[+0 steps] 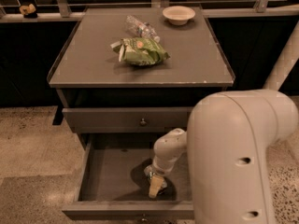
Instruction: Pick 7up can from middle drawer and place on counter
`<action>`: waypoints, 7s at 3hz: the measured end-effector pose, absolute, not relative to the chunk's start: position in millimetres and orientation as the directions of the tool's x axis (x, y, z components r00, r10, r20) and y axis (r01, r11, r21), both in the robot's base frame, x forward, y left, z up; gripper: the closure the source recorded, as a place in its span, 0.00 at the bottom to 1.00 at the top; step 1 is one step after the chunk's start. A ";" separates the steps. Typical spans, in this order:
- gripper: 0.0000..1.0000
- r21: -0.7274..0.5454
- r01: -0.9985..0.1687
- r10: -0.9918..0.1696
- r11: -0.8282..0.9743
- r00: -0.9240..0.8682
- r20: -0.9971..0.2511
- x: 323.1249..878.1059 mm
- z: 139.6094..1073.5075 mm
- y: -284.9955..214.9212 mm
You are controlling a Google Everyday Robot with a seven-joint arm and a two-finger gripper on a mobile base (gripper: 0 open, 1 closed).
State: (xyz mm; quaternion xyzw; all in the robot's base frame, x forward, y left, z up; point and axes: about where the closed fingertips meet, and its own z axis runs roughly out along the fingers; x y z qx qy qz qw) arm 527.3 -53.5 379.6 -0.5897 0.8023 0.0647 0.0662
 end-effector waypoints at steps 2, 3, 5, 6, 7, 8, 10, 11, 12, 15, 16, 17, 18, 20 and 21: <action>0.00 0.076 -0.939 -0.928 0.335 -0.343 -0.148 531.8 353.2 -32.5; 0.16 0.076 -0.939 -0.928 0.335 -0.343 -0.148 531.7 353.2 -32.5; 0.62 0.076 -0.939 -0.928 0.335 -0.343 -0.148 531.7 353.2 -32.5; 0.85 0.076 -0.939 -0.928 0.335 -0.343 -0.148 531.7 353.2 -32.5; 1.00 0.076 -0.939 -0.928 0.335 -0.343 -0.148 531.7 353.2 -32.5; 1.00 0.076 -0.939 -0.928 0.335 -0.343 -0.148 531.7 353.2 -32.5; 1.00 0.087 -0.939 -0.939 0.332 -0.338 -0.067 525.3 381.5 -36.1; 1.00 0.023 -0.941 -0.940 0.337 -0.338 -0.043 522.9 420.4 -37.5; 1.00 -0.067 -0.939 -0.942 0.336 -0.335 -0.028 512.7 465.1 -37.6; 1.00 -0.201 -0.912 -0.933 0.358 -0.356 -0.044 502.9 532.8 -52.5; 1.00 -0.236 -0.882 -0.909 0.409 -0.416 -0.022 484.9 563.3 -108.6; 1.00 -0.282 -0.832 -0.872 0.478 -0.487 -0.044 471.5 609.1 -181.8; 1.00 -0.332 -0.794 -0.851 0.510 -0.523 -0.056 464.8 642.1 -254.7; 1.00 -0.335 -0.812 -0.869 0.477 -0.494 -0.040 463.5 642.3 -258.4; 1.00 -0.370 -0.817 -0.886 0.443 -0.462 -0.040 477.7 652.8 -250.0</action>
Offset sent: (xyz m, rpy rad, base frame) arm 0.0036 0.0171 -0.0221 -0.0156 0.0499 -0.0358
